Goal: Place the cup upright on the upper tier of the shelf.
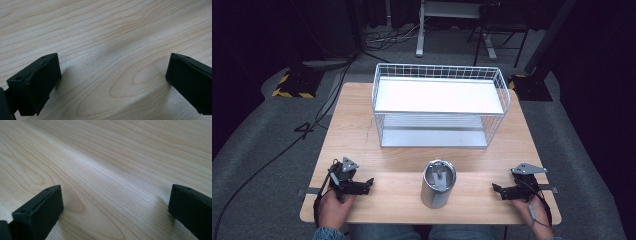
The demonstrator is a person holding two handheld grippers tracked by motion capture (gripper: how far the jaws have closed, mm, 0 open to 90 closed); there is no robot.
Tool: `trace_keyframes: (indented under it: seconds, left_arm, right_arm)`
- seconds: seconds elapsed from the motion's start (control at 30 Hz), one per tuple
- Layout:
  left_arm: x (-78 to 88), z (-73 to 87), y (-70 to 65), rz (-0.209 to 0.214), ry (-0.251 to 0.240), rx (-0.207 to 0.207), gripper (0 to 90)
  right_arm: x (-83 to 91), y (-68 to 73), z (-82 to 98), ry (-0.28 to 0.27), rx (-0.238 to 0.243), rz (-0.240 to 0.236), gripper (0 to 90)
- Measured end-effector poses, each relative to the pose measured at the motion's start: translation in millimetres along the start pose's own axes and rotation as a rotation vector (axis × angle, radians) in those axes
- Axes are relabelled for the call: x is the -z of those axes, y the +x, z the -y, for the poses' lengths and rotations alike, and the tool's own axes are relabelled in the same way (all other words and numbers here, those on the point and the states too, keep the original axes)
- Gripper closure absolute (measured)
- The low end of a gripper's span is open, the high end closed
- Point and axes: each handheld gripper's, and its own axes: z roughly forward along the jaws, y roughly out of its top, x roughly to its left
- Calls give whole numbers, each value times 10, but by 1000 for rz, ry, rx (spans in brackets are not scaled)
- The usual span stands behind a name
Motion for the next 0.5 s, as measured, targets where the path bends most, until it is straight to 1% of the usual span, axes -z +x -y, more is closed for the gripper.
trace_keyframes:
  seconds: [0.5]
  left_arm:
    - [-2, -1, 1, 1, -1, 0, 3]
  right_arm:
    - [1, -3, -1, -1, -4, 0, 0]
